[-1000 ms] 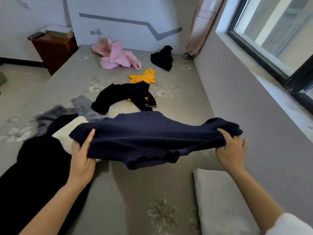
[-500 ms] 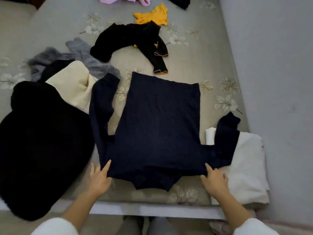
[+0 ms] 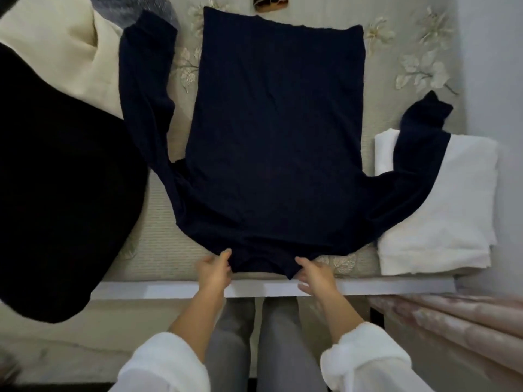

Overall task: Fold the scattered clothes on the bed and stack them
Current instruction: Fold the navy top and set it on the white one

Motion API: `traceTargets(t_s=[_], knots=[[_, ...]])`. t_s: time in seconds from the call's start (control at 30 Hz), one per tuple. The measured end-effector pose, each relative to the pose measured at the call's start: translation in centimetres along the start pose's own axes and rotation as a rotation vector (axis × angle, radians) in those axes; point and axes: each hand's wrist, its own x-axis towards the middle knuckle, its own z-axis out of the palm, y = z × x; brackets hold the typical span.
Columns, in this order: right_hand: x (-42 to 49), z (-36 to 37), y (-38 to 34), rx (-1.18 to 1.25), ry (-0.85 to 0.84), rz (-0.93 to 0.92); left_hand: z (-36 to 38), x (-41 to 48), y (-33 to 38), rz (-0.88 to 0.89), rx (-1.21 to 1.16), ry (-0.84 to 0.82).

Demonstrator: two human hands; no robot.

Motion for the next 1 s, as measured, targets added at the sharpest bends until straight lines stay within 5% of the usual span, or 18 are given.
traceTargets(t_s=[0.23,0.37,0.5,0.57,0.77,1.0], knots=[[1.7,1.1,1.3,-0.158,0.230,-0.168,-0.1,0.7,-1.2,0.012,0.137,-0.138],[1.8,0.2,3.4,-0.211,0.114,-0.078,-1.8,0.6,-1.9,0.005,0.316,-0.079],[2.1,-2.6,1.0,-0.027,0.278,-0.171,-0.6,-0.5,0.1,0.368,0.536,0.264],[1.9,-5.1,-1.6,0.039,0.361,-0.263,1.1,-1.7,1.2,0.614,0.650,0.293],[3.9,-14.1,-9.6,0.069,0.615,-0.531,10.6,-3.3,1.2,0.967,1.178,-0.245],[9.6,-19.1,-14.3,-0.008,0.591,-0.399,19.1,-3.4,-0.5,1.240,1.749,-0.546]])
